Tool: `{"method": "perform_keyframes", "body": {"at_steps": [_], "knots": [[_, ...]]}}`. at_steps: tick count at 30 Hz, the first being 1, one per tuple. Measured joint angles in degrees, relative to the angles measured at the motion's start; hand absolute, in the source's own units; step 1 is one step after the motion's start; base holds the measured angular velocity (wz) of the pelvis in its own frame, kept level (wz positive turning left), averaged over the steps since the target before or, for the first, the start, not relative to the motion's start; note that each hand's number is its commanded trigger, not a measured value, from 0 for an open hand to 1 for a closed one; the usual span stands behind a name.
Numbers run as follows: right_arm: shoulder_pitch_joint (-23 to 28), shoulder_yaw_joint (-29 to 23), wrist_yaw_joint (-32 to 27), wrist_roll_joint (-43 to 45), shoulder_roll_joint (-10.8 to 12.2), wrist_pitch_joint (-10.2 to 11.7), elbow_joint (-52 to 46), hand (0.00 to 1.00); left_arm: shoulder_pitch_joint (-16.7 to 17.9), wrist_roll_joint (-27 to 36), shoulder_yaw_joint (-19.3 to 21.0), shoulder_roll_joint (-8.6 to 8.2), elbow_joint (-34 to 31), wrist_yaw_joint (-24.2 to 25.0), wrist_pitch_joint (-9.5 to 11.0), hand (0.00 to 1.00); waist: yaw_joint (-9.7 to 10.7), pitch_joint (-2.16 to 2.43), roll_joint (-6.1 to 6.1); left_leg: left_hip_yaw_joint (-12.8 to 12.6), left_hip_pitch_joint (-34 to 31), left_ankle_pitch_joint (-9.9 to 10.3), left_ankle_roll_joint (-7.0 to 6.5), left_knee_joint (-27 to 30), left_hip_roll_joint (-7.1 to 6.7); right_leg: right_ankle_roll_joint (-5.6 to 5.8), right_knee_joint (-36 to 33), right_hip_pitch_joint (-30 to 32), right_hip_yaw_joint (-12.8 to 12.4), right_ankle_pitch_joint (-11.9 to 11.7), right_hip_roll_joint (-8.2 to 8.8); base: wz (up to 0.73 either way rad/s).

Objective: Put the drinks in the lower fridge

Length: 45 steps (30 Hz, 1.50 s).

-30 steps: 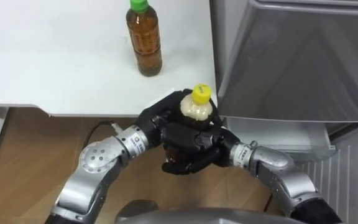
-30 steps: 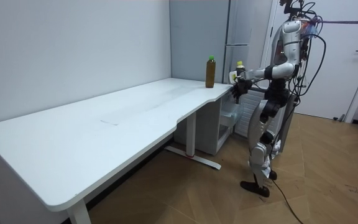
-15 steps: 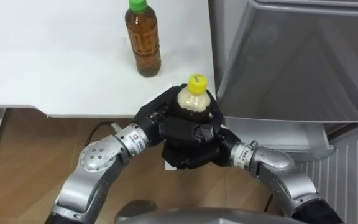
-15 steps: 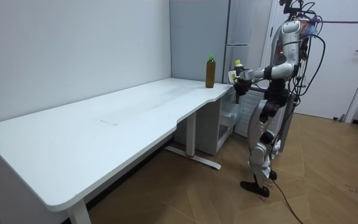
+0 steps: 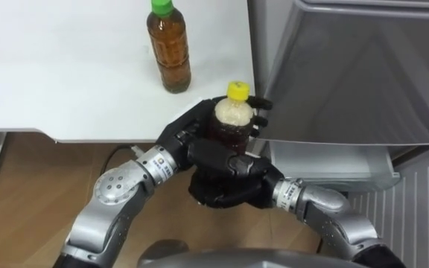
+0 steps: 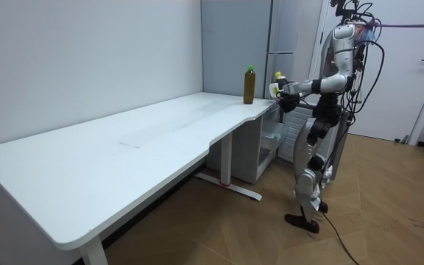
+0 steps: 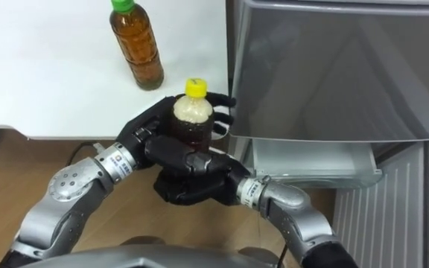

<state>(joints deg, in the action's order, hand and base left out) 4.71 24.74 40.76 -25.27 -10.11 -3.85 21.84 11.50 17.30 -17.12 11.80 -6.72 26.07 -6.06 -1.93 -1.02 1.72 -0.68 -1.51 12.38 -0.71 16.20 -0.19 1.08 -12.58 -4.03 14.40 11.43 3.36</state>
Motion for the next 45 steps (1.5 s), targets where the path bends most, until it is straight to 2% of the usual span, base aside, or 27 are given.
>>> {"method": "perform_keyframes", "body": {"at_steps": [9,13,17,21,24,26,29,33,34,37,39,42,44,45], "knots": [[0.0,-0.1,0.2,-2.1,-0.2,0.0,0.0,1.00,-1.8,0.0,0.3,-0.20,-0.4,-0.9,0.0,0.00,0.0,0.23,-0.68,0.0,-0.3,0.0,0.00,0.2,0.02,-0.02,0.0,0.2,0.0,0.0,-0.01,0.00],[0.1,0.0,0.5,-2.3,-0.7,0.0,0.0,1.00,-3.3,0.1,1.2,-0.21,-3.8,-0.8,0.3,0.00,-0.1,0.27,-0.80,0.0,-0.2,0.0,0.01,0.4,0.06,-0.03,0.0,0.2,0.0,0.0,-0.02,0.00],[1.1,0.3,0.6,-2.2,-1.1,0.0,0.1,1.00,-4.4,0.1,1.3,-0.26,-6.5,-0.8,2.5,0.00,-0.2,0.25,-0.99,0.0,0.2,0.0,0.01,0.3,0.03,-0.03,0.0,-0.2,0.0,0.0,0.01,0.00],[1.3,0.1,1.0,-1.8,-1.1,0.0,0.2,1.00,-4.8,0.1,1.5,-0.32,-9.3,-0.8,2.8,0.00,-0.1,0.26,-1.10,0.3,-0.1,0.0,0.02,0.1,0.05,-0.03,-0.1,0.0,0.1,0.0,0.01,0.00],[2.1,-0.3,1.4,-1.7,-1.4,-1.5,0.2,1.00,-5.4,1.4,2.8,-0.72,-14.2,-0.6,2.9,0.00,-0.3,0.29,-1.12,0.4,-0.1,0.0,0.02,0.1,0.04,-0.02,-0.1,0.1,0.0,0.0,0.02,0.00],[2.7,-0.3,1.4,-1.7,-1.8,-2.2,0.2,1.00,-5.8,3.9,4.5,-1.32,-17.0,-1.0,4.1,0.00,-0.6,0.39,-1.31,0.3,0.2,0.0,0.01,-0.1,0.02,-0.02,-0.1,-0.1,0.0,0.0,0.07,0.00],[4.5,-1.3,1.3,-1.3,-2.0,-2.2,0.2,1.00,-5.9,3.9,7.1,-2.06,-19.6,-2.2,4.9,0.00,-1.7,0.42,-1.54,0.0,1.3,0.0,0.02,-0.2,0.10,-0.02,0.0,-0.9,-0.1,0.0,0.04,-0.04],[5.1,-1.4,1.2,-0.6,-1.9,-2.2,0.2,1.00,-5.9,3.8,10.2,-2.28,-23.6,-4.2,5.5,0.00,-2.7,0.41,-1.69,-0.1,1.7,0.0,0.06,-0.6,0.17,-0.01,0.0,-1.1,-0.2,0.0,-0.02,-0.03],[5.1,-1.6,1.2,0.6,-1.8,-2.2,0.2,1.00,-6.0,3.7,10.9,-2.21,-24.7,-4.5,6.5,0.00,-2.9,0.39,-1.80,-0.1,1.7,0.0,0.07,-0.6,0.19,-0.01,0.0,-1.1,-0.2,0.0,-0.04,0.00],[5.6,-2.9,1.2,3.1,-1.7,-2.2,0.2,1.00,-8.2,3.7,14.1,-2.37,-25.2,-4.7,8.0,0.00,-3.7,0.15,-2.39,0.5,1.6,0.0,0.07,-0.5,0.12,-0.01,0.0,-1.6,0.2,0.0,0.01,0.08],[6.7,-4.0,1.2,3.6,-1.6,-2.2,0.2,1.00,-9.0,3.7,16.9,-2.44,-25.5,-6.0,8.4,0.00,-4.4,0.25,-2.69,0.8,2.1,0.0,0.11,-0.7,-0.06,0.01,0.2,-2.0,0.3,0.0,0.03,0.07],[8.2,-5.1,1.2,3.6,-1.8,-2.1,0.2,1.00,-9.3,3.2,21.2,-2.47,-28.6,-11.1,10.2,0.00,-5.9,0.40,-2.96,0.7,2.1,-0.1,0.13,-0.7,-0.03,0.02,0.2,-1.9,0.4,0.0,0.01,0.00],[9.5,-6.9,1.1,3.7,-1.7,-2.1,0.2,1.00,-9.4,-0.1,25.3,-2.47,-30.5,-15.7,13.3,0.00,-6.8,0.47,-3.05,0.9,2.3,-0.1,0.13,-0.6,-0.07,0.02,0.3,-2.2,0.7,0.0,0.01,0.06],[9.8,-7.5,1.1,3.7,-1.6,-2.0,0.2,1.00,-9.6,-0.8,26.3,-2.47,-30.6,-16.9,14.0,0.00,-7.1,0.47,-3.07,1.0,2.3,-0.1,0.13,-0.6,-0.13,0.02,0.5,-2.5,0.8,0.0,0.03,0.09]]}}
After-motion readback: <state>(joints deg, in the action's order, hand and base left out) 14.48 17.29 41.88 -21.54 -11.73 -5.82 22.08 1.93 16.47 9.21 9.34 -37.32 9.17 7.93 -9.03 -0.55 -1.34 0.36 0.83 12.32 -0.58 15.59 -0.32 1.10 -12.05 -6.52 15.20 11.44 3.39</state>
